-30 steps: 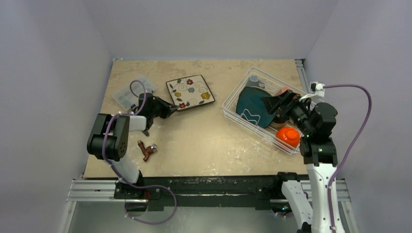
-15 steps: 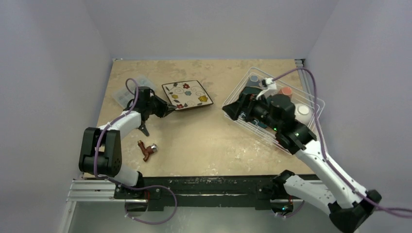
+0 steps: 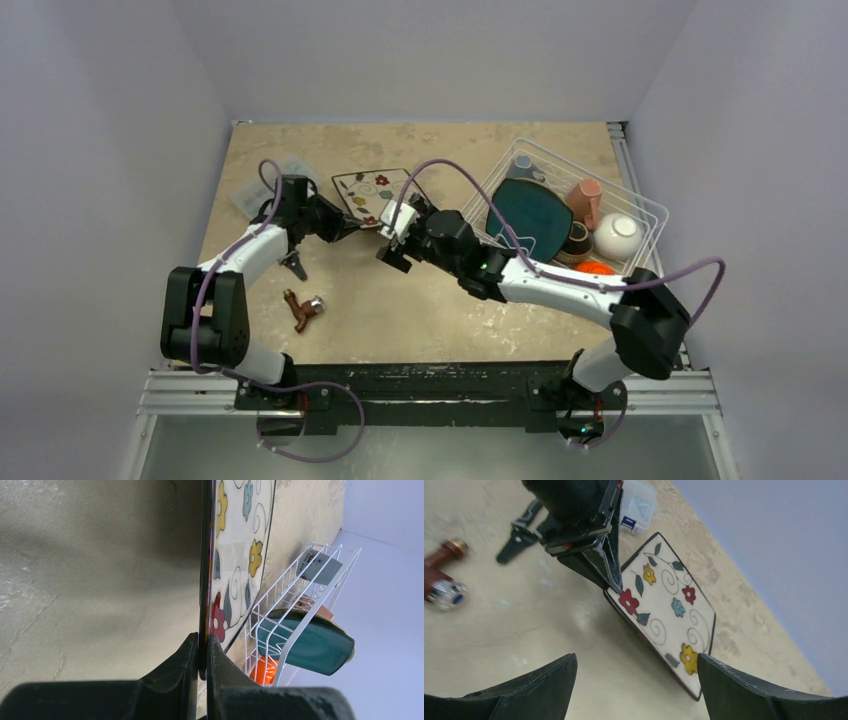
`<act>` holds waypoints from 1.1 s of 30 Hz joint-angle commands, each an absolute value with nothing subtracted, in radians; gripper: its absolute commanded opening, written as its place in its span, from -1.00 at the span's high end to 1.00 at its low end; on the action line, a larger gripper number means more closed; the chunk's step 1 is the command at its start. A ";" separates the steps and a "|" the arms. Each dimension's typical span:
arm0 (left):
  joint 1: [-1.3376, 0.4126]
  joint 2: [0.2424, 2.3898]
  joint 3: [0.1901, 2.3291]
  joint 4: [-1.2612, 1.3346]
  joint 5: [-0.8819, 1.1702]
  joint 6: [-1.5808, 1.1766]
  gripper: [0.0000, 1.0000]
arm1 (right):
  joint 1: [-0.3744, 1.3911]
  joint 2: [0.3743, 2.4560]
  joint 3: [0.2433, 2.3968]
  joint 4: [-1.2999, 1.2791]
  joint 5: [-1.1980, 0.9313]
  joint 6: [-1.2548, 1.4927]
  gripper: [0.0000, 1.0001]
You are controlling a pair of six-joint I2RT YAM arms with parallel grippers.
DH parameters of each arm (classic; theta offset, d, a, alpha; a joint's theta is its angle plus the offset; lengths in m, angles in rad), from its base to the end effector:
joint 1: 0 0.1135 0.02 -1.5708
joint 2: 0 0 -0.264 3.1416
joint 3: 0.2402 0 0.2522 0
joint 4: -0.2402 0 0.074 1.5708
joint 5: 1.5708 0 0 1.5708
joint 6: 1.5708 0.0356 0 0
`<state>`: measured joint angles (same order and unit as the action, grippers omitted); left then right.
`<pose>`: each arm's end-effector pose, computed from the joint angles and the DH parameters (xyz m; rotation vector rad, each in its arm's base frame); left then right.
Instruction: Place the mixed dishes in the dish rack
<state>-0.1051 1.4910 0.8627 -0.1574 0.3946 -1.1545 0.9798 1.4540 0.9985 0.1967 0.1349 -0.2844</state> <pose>0.3048 -0.0459 0.2056 -1.0894 2.3013 -1.0287 0.1941 0.2807 0.2939 -1.0100 1.5412 0.3657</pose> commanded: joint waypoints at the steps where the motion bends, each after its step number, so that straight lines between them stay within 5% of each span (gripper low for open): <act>1: -0.094 1.468 0.921 -0.148 0.474 -1.152 1.00 | 0.983 1.582 1.042 0.408 0.125 -0.706 -0.76; 17: -0.078 1.466 0.911 -0.105 0.500 -1.156 1.00 | 0.907 2.043 1.133 0.794 0.109 -0.923 -0.57; 30: -0.078 1.475 0.900 -0.083 0.494 -1.137 1.00 | 0.892 2.088 1.154 0.852 0.101 -0.937 1.00; 33: -0.077 1.481 0.903 -0.087 0.497 -1.132 1.00 | 0.885 2.090 1.156 0.843 0.090 -0.927 1.00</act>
<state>-0.0853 1.4918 0.8658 -0.1360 0.4465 -1.1141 0.9009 2.0918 1.1027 0.7750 0.0868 -0.9478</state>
